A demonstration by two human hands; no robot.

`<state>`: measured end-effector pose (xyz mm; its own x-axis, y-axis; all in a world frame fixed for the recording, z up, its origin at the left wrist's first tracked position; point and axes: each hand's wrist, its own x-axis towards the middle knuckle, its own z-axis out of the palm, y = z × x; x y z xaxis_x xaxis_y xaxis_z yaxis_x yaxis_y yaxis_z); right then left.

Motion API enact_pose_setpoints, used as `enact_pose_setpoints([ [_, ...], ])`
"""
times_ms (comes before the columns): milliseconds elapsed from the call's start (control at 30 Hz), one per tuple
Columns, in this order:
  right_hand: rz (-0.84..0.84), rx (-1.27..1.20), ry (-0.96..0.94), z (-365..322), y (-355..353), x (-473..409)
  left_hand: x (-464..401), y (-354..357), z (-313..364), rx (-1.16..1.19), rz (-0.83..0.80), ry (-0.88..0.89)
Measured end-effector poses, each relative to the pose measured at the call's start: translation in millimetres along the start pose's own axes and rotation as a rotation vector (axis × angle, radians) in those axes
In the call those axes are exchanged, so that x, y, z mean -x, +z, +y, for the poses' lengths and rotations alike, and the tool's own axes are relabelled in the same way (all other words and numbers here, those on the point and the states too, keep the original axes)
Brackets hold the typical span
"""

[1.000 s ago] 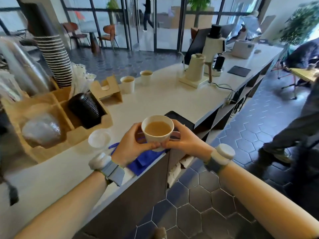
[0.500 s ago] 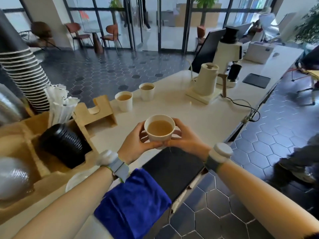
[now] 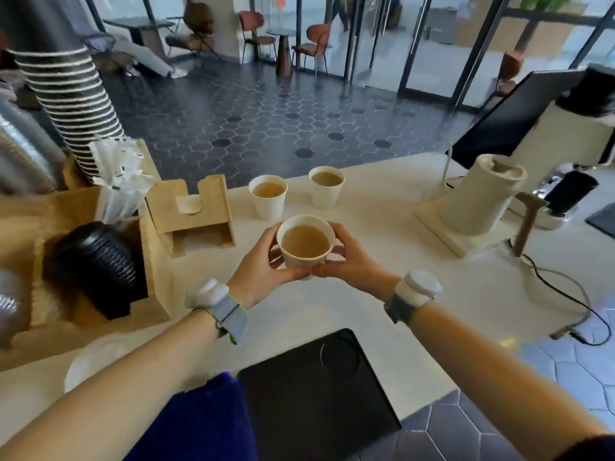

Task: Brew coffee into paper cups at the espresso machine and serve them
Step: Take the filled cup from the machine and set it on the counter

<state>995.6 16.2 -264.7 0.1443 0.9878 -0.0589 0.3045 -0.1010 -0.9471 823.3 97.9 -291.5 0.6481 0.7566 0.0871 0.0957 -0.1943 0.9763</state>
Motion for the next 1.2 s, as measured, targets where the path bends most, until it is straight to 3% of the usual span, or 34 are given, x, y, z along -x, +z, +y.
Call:
enact_pose_setpoints([
  [333,-0.203,0.055,0.009,41,-17,-75,-33,10,-37,0.01,0.225,-0.131],
  [800,-0.309,-0.07,0.028,75,-6,-112,-43,2,-65,-0.019,0.281,-0.217],
  [1200,-0.398,0.04,-0.015,68,-21,-107,-20,-4,-42,-0.062,0.313,-0.271],
])
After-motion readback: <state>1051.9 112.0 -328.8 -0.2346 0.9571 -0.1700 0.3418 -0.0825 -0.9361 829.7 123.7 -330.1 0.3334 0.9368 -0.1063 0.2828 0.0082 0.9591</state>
